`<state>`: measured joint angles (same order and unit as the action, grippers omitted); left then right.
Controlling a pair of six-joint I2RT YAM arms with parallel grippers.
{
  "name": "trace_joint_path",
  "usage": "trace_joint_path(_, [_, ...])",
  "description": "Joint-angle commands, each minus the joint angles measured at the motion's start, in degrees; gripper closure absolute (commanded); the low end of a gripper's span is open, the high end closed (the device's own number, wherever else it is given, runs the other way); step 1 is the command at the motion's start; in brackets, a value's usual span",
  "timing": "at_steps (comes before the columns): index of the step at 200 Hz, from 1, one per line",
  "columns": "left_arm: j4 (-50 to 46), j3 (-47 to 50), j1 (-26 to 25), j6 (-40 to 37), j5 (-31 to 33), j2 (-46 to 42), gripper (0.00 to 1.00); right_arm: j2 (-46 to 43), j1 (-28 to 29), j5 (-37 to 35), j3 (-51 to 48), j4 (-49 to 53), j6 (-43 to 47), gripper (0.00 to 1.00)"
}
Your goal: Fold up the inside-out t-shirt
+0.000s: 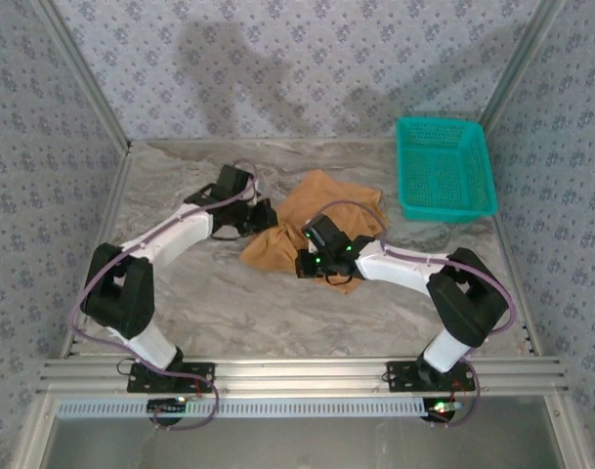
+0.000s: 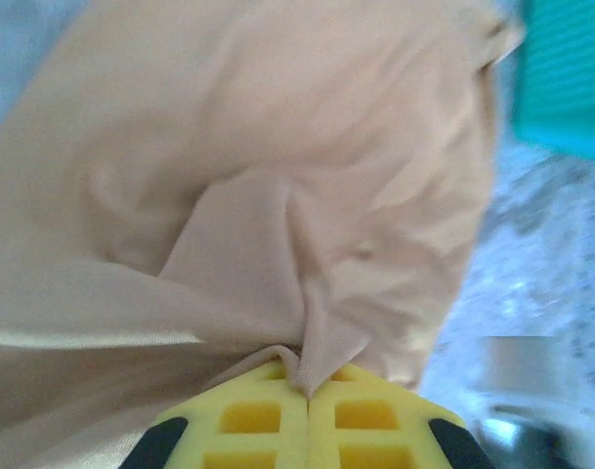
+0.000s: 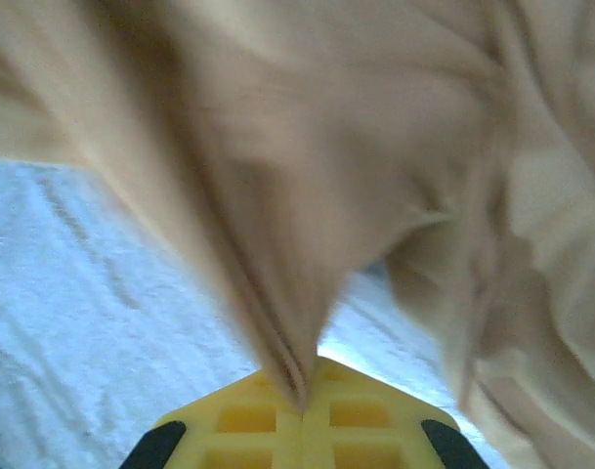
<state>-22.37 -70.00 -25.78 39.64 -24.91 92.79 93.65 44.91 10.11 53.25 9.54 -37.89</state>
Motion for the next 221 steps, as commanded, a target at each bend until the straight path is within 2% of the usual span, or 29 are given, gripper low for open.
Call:
trace_joint_path(1, [0.5,-2.8,3.5,2.1,-5.8,-3.6,1.00,2.6,-1.0,-0.7,-2.3,-1.7,-0.4,1.00])
trace_joint_path(27, [4.4,-0.8,4.4,4.5,-8.4,-3.7,1.00,3.0,-1.0,0.4,-2.0,-1.3,-0.5,1.00])
trace_joint_path(61, [10.5,4.3,4.4,7.3,-10.9,-2.3,1.00,-1.0,-0.5,-0.6,1.3,2.5,1.3,1.00])
trace_joint_path(70, [11.5,5.5,4.3,7.6,-11.0,-2.3,1.00,-2.3,-0.5,-0.6,1.8,3.4,1.3,0.95])
trace_joint_path(95, [13.6,8.1,3.7,7.7,-11.1,-2.1,1.00,-5.2,-0.6,-0.3,2.8,3.8,1.4,0.69])
trace_joint_path(108, [14.2,8.9,3.5,7.8,-11.2,-1.9,1.00,-5.8,-0.8,0.2,3.5,2.9,1.3,0.65])
trace_joint_path(176, [13.9,8.7,3.2,7.4,-11.4,-1.3,1.00,2.2,-1.1,6.1,11.4,-4.6,3.4,0.64])
trace_joint_path(198, [14.0,9.1,3.3,7.6,-11.5,-1.4,1.00,5.8,-1.3,5.8,14.0,-6.5,3.6,0.60])
trace_joint_path(221, [14.1,9.2,3.3,7.5,-11.8,-1.5,1.00,10.0,-1.6,5.1,18.0,-7.1,4.4,0.62])
